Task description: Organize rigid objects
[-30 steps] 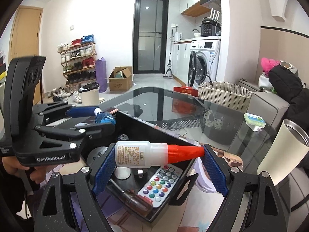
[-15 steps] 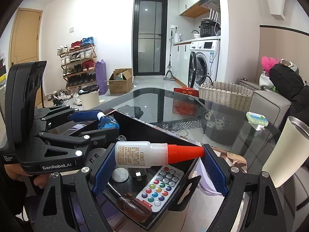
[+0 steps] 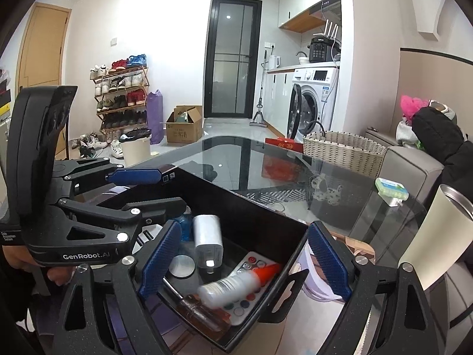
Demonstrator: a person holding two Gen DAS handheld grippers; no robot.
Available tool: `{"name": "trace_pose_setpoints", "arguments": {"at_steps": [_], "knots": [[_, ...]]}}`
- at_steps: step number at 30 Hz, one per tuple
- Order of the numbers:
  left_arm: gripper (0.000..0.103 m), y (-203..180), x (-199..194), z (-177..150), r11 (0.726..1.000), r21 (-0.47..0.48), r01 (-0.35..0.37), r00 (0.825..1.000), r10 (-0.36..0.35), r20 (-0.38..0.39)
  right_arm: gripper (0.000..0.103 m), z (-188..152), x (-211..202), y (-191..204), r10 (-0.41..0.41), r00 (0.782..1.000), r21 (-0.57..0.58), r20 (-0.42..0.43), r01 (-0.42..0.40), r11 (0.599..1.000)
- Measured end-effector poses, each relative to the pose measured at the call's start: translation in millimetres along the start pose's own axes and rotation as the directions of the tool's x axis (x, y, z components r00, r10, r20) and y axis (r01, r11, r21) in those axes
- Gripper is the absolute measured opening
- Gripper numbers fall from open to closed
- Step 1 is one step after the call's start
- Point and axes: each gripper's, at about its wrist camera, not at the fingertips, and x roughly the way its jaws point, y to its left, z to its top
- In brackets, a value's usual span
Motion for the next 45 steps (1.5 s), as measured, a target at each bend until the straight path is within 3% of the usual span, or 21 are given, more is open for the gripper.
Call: {"name": "trace_pose_setpoints", "arguments": {"at_steps": [2, 4, 6, 9, 24, 34, 45], "knots": [[0.059, 0.0, -0.1, 0.1, 1.0, 0.002, 0.002, 1.0, -0.002, -0.003, 0.097, -0.2, -1.1, -0.2, 0.004, 1.0, 0.003, -0.001, -0.004, 1.0], [0.07, 0.1, -3.4, 0.7, 1.0, 0.001, 0.025, 1.0, -0.025, -0.003, 0.1, -0.4, -3.5, -0.8, 0.003, 1.0, 0.01, -0.001, -0.003, 1.0], [0.09, -1.4, -10.0, 2.6, 1.0, -0.007, 0.024, 1.0, -0.024, 0.009, 0.102, 0.9, -5.8, -2.5, 0.004, 1.0, 0.013, -0.004, -0.004, 1.0], [0.103, 1.5, -25.1, 6.0, 1.0, -0.027, 0.008, 0.999, -0.007, 0.048, 0.102, 1.9, -11.1, -1.4, -0.007, 1.0, -0.006, 0.004, 0.007, 1.0], [0.103, 18.9, -69.5, -19.4, 0.994, -0.103, -0.029, 0.997, 0.036, 0.063, 0.102, -19.5, -56.2, -2.1, -0.043, 0.999, 0.047, 0.014, 0.042, 0.998], [0.103, 6.7, -63.8, -32.5, 0.996, -0.065, -0.057, 0.996, 0.061, 0.061, 0.102, -38.9, -58.3, 0.3, -0.029, 0.999, 0.085, 0.018, 0.027, 0.996], [0.103, 16.1, -63.4, -35.2, 0.993, -0.11, -0.03, 0.998, 0.036, 0.054, 0.102, -38.2, -67.7, 0.6, -0.057, 0.997, 0.096, 0.057, 0.052, 0.994]]}}
